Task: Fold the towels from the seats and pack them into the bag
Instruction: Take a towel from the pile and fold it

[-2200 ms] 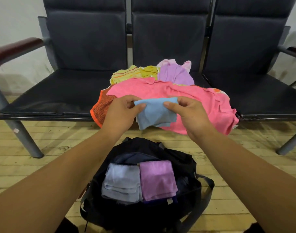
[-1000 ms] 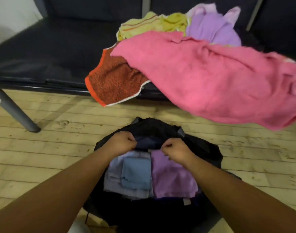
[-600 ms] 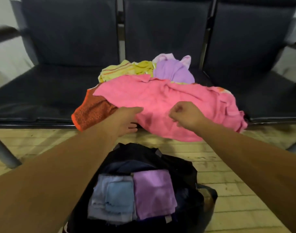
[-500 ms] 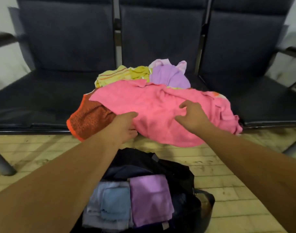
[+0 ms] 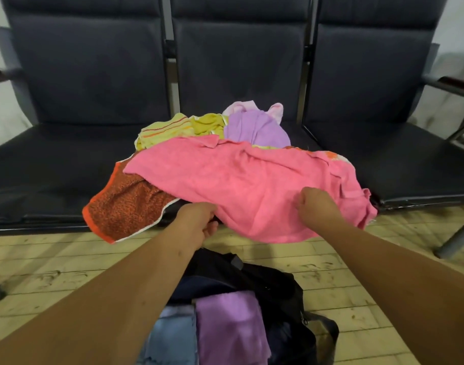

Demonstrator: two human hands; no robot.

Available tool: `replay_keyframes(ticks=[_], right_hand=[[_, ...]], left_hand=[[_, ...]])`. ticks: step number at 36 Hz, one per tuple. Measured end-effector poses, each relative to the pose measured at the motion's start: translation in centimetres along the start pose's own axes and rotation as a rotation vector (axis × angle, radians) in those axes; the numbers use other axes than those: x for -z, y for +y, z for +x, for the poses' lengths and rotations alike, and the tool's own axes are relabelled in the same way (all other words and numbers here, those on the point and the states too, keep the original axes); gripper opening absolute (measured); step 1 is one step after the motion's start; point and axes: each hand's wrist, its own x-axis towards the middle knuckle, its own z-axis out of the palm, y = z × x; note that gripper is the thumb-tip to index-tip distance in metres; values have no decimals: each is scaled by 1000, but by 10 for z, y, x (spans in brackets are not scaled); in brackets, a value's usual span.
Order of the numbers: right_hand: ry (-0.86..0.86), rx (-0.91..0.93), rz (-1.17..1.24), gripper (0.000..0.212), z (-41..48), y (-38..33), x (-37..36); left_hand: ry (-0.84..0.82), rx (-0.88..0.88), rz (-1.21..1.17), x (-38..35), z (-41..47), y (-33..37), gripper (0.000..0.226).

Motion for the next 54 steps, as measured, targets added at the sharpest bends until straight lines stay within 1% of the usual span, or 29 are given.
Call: replay_keyframes(ticks=[2, 4, 6, 8, 10, 13, 16, 18, 20, 22, 24, 25, 26, 27, 29, 31, 32, 33, 35, 36, 39, 42, 43, 44, 46, 49, 51, 52, 54], right_hand=[[64, -5, 76, 13, -1, 1, 6], [223, 37, 128, 14, -3, 1, 18], [356, 84, 249, 13, -9, -6, 38], [406, 141, 413, 7, -18, -17, 66], [433, 161, 548, 7, -28, -29, 98], [513, 211, 687, 8, -38, -44, 142], [615, 300, 732, 5, -46, -61, 178], [639, 334, 762, 4, -54, -72, 200], [613, 318, 806, 6, -64, -85, 215], [541, 265, 887, 16, -74, -97, 223], [382, 247, 1009, 24, -87, -108, 227], [278, 239, 1063, 24, -95, -113, 227], [193, 215, 1116, 23, -103, -118, 227], [138, 173, 1173, 20, -107, -121, 225], [87, 70, 1320, 14, -117, -127, 223], [51, -8, 1400, 8, -128, -132, 220], [33, -36, 1395, 10, -132, -133, 219], [14, -49, 1377, 17, -137, -134, 217], [-24, -8, 1360, 45, -144, -132, 212], [-45, 41, 1357, 49, -150, -132, 210], [-103, 187, 1217, 21, -169, -135, 205], [-212, 239, 1021, 50, -183, -134, 195], [-274, 235, 987, 52, -186, -132, 190], [-332, 223, 977, 47, -190, -131, 187], [-391, 196, 1008, 34, -194, -126, 182], [-364, 194, 1121, 24, -201, -127, 186], [-336, 175, 1233, 24, -205, -132, 195], [-324, 153, 1285, 26, -206, -134, 199], [-288, 99, 1364, 33, -206, -139, 208]], left_hand=[[-56, -36, -115, 2, -4, 3, 5], [-159, -82, -259, 4, -11, 11, 13], [-253, -139, -367, 6, -21, 23, 15], [-314, -188, -420, 8, -33, 40, 20], [-338, -230, -413, 9, -45, 56, 30], [-390, -302, -450, 12, -67, 83, 34], [-470, -362, -565, 13, -93, 107, 25], [-527, -375, -607, 15, -112, 116, 18], [-597, -361, -533, 18, -130, 119, 19], [-633, -327, -419, 19, -145, 114, 18], [-647, -320, -330, 19, -158, 105, 15], [-656, -327, -296, 19, -166, 100, 19], [-667, -340, -253, 20, -174, 93, 19], [-678, -337, -218, 19, -180, 87, 14], [-709, -328, -155, 25, -194, 75, 24], [-737, -350, -76, 31, -206, 67, 20], [-728, -368, -57, 35, -211, 65, 19], [-696, -371, -56, 38, -217, 65, 19], [-632, -375, -81, 41, -224, 67, 19], [-602, -385, -114, 42, -227, 69, 20], [-528, -405, -257, 50, -230, 79, 29], [-473, -409, -361, 62, -235, 91, 37], [-455, -407, -387, 63, -238, 94, 38], [-444, -412, -408, 65, -241, 97, 38], [-405, -427, -415, 67, -246, 102, 36], [-288, -454, -371, 70, -251, 105, 31], [-172, -492, -309, 75, -250, 104, 23], [-138, -490, -289, 78, -249, 103, 24], [-179, -434, -332, 84, -251, 102, 29]])
